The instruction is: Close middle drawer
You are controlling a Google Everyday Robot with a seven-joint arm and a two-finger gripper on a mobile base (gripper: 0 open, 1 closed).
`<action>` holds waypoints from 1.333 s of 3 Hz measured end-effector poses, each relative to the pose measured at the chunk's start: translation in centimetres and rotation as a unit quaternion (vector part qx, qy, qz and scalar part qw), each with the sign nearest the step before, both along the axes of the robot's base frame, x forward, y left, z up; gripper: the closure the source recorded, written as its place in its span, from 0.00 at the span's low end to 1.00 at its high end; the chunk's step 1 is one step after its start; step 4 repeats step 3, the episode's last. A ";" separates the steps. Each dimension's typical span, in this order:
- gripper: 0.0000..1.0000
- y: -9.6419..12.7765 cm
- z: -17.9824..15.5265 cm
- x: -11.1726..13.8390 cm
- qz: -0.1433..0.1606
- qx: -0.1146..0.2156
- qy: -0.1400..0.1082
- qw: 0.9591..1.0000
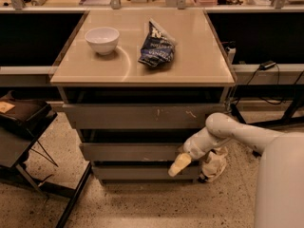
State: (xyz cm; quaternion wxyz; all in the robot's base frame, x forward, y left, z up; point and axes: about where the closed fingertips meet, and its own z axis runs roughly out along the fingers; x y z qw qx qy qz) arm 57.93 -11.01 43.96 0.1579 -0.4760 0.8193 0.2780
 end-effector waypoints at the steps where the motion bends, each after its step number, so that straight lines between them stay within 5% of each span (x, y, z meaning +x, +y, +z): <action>1: 0.00 -0.2 0.4 0.6 -0.006 0.005 -0.007 1.000; 2: 0.00 -0.6 1.2 1.6 -0.019 0.021 -0.026 0.999; 4: 0.00 -0.6 1.2 1.6 -0.019 0.021 -0.026 0.999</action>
Offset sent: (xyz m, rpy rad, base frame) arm 0.1216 -0.0451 0.0941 0.1648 -0.3234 -0.1908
